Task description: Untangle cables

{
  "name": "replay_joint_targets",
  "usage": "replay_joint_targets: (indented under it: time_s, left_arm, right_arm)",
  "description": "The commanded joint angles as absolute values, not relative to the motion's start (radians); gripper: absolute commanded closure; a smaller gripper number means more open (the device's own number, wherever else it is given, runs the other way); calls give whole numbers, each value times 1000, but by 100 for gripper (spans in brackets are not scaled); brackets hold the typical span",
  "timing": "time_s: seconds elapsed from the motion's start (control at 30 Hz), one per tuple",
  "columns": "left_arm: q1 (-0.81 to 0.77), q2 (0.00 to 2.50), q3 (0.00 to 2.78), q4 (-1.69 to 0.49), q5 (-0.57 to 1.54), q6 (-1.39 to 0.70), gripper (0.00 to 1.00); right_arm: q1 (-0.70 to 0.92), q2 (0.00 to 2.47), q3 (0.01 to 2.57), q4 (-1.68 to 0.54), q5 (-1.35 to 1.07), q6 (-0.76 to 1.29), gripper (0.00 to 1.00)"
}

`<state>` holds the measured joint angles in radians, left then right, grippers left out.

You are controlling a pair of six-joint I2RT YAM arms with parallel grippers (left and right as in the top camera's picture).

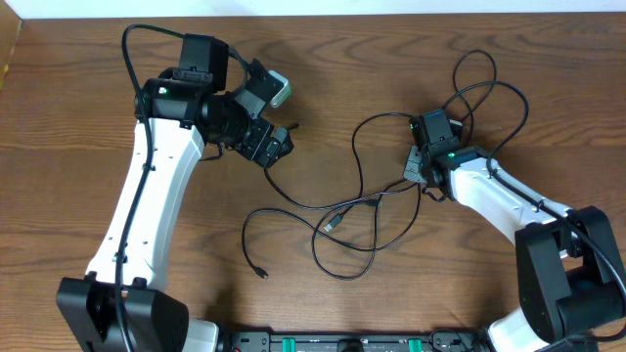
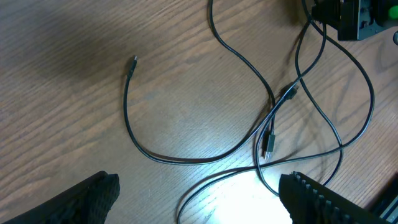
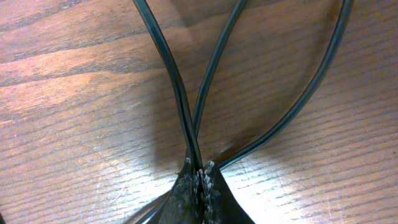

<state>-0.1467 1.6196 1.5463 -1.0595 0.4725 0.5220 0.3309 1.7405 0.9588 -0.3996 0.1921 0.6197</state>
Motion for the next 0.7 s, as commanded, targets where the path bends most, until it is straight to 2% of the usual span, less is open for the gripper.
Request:
replay_joint_targets:
  time_s: [0.0,0.37,0.67]
  left_arm:
    - [-143,1614,1542,-1065,486,530,13]
    - [-143,1614,1542,-1065,486,531,13]
    - [-143,1614,1542,-1065,486,530,13]
  right_arm:
    - [327,1736,981,-416,207,592,99]
    - [328,1588,1208,-624,260,452,99]
    - [325,1452,1407,-836,458,361,99]
